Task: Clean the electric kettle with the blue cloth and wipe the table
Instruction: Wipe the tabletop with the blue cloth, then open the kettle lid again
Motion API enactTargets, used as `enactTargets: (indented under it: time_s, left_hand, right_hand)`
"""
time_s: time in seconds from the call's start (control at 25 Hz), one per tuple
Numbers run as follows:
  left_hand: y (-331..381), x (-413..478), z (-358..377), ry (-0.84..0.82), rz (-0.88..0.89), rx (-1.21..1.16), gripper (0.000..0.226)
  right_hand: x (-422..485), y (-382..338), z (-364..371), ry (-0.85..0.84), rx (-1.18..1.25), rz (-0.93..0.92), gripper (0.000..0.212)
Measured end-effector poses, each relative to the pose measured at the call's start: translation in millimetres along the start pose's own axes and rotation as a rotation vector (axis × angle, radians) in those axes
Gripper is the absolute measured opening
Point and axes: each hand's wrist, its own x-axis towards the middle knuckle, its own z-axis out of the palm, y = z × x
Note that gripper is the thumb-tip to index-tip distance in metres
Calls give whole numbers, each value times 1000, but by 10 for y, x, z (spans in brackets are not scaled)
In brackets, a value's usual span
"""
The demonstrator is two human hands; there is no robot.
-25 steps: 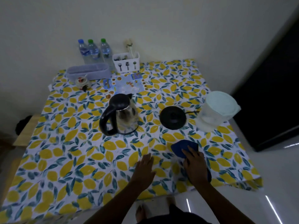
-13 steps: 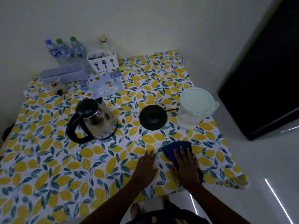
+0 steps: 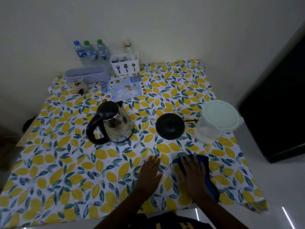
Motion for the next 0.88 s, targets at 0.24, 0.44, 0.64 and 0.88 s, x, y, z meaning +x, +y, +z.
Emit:
enactTargets:
  time_s: [0.24, 0.44, 0.64, 0.88]
  left_hand:
    - [-721, -64, -679, 301, -39, -45, 51]
    - [-1209, 17, -1303, 550, -94, -85, 41]
    - [-1480, 143, -1707, 680, -307, -267, 52]
    - [-1825, 312, -1677, 588, -326, -645, 21]
  right_hand:
    - [594, -1038, -134, 146, 185, -249, 50]
    - [1271, -1955, -495, 263, 230, -432, 67]
    - [1769, -2557, -741, 198, 158, -580, 86]
    - [2064, -2859, -790, -6, 46, -660, 98]
